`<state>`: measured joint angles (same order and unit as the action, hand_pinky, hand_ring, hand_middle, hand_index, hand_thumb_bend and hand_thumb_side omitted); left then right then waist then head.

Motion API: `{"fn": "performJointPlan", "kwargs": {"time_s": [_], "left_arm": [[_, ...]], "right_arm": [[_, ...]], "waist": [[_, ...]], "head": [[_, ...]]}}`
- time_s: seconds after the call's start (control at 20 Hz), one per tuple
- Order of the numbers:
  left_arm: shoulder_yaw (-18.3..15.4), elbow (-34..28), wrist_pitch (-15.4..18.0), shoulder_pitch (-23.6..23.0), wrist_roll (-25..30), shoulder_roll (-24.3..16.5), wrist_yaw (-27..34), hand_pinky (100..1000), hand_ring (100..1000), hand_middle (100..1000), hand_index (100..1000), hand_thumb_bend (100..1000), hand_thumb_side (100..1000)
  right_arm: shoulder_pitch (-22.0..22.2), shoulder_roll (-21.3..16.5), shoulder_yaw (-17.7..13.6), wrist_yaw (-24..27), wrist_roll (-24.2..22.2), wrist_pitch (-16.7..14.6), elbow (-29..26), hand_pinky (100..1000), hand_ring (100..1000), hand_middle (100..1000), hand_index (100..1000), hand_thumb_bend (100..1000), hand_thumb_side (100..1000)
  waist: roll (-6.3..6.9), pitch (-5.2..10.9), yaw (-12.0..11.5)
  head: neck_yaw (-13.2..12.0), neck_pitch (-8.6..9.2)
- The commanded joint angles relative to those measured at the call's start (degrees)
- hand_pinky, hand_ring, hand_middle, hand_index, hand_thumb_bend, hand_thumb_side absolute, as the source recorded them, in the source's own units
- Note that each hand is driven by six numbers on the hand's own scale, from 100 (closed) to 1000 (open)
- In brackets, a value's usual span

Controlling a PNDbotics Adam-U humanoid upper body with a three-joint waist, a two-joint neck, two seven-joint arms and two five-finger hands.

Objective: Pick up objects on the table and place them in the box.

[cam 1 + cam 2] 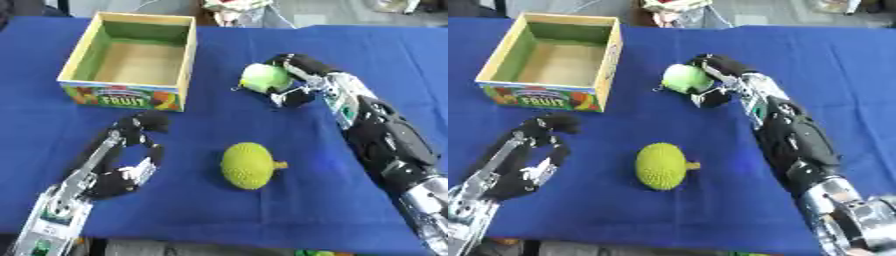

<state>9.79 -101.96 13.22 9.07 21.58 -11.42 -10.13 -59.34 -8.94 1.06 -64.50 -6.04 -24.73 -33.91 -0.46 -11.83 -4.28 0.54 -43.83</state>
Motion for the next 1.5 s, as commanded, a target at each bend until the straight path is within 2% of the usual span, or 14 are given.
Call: {"fn": "performJointPlan", "kwargs": {"time_s": [0.05, 0.1, 0.15, 0.2, 0.25, 0.45, 0.6, 0.8, 1.1, 1.25, 1.5], "left_arm": [[0.1, -1.1, 0.1, 0.7, 0.1, -0.2, 0.2, 546, 779, 764, 857, 199, 536], [0.1, -1.1, 0.1, 0.7, 0.1, -0.2, 0.2, 546, 779, 765, 857, 200, 535], [0.1, -1.1, 0.1, 0.7, 0.1, -0.2, 0.2, 546, 779, 765, 857, 200, 535], [0.1, -1.1, 0.1, 0.8, 0.1, -0.2, 0.2, 547, 779, 765, 857, 200, 535], [0.1, -1.1, 0.1, 0.8, 0.1, -0.2, 0.2, 547, 779, 765, 857, 200, 535], [0.1, -1.0, 0.1, 0.8, 0.1, -0.2, 0.3, 546, 779, 765, 857, 200, 536], [0.1, -1.0, 0.2, 0.8, 0.2, -0.2, 0.3, 546, 779, 765, 858, 199, 536], [0.2, -0.8, 0.1, 0.6, 0.3, -0.2, 0.2, 547, 778, 765, 858, 198, 538], [0.5, -0.6, 0.3, 0.4, 0.7, -0.3, 0.0, 547, 778, 765, 856, 194, 539], [0.8, -0.5, 0.4, 0.4, 1.0, -0.4, 0.0, 547, 778, 765, 855, 194, 537], [1.4, -0.5, 0.5, 0.5, 1.7, -0.6, 0.2, 547, 778, 764, 855, 196, 538]], "right_arm": [[-0.5, -0.2, -0.1, -1.5, 4.7, 0.2, -1.4, 799, 728, 497, 636, 100, 173], [-0.4, -0.2, 0.0, -1.7, 6.0, 0.2, -1.5, 784, 707, 447, 576, 100, 160], [-0.5, -0.2, 0.1, -1.9, 7.5, 0.2, -1.7, 784, 707, 447, 576, 100, 160], [-0.5, -0.2, 0.1, -2.1, 8.9, 0.2, -1.9, 760, 675, 377, 502, 100, 145], [-0.5, -0.2, 0.1, -2.2, 10.6, 0.3, -2.2, 753, 662, 347, 471, 100, 137], [-0.7, -0.2, 0.4, -2.0, 16.0, 0.4, -3.2, 729, 632, 272, 394, 100, 123], [-1.3, -0.3, 1.2, -0.1, 17.3, -0.4, -4.8, 726, 625, 241, 362, 100, 117], [-3.1, -0.6, 3.1, 4.2, 14.9, -2.1, -9.1, 730, 629, 238, 360, 100, 100], [-7.3, 0.1, 5.4, 11.3, 7.8, -3.5, -13.8, 736, 637, 248, 369, 100, 100], [-9.0, 1.5, 5.6, 12.0, 5.6, -3.4, -13.9, 741, 645, 260, 381, 100, 100], [-11.0, 4.6, 5.2, 9.6, 3.8, -3.5, -12.0, 748, 656, 277, 401, 100, 105]], "waist": [[0.16, 0.79, -0.1], [0.15, 0.79, -0.1], [0.14, 0.80, -0.1], [0.13, 0.81, -0.2], [0.13, 0.81, -0.2], [0.10, 0.86, -0.4], [0.01, 0.95, -0.4], [-0.18, 1.11, -0.4], [-0.71, 1.43, -1.3], [-0.94, 1.52, -2.0], [-1.45, 1.68, -3.9]], "head": [[-0.1, -0.29], [-0.1, -0.29], [-0.1, -0.29], [-0.1, -0.29], [-0.1, -0.29], [-0.1, -0.29], [-0.1, -0.29], [-0.2, -0.29], [0.5, -0.29], [1.1, -0.29], [2.7, -0.29]]}}
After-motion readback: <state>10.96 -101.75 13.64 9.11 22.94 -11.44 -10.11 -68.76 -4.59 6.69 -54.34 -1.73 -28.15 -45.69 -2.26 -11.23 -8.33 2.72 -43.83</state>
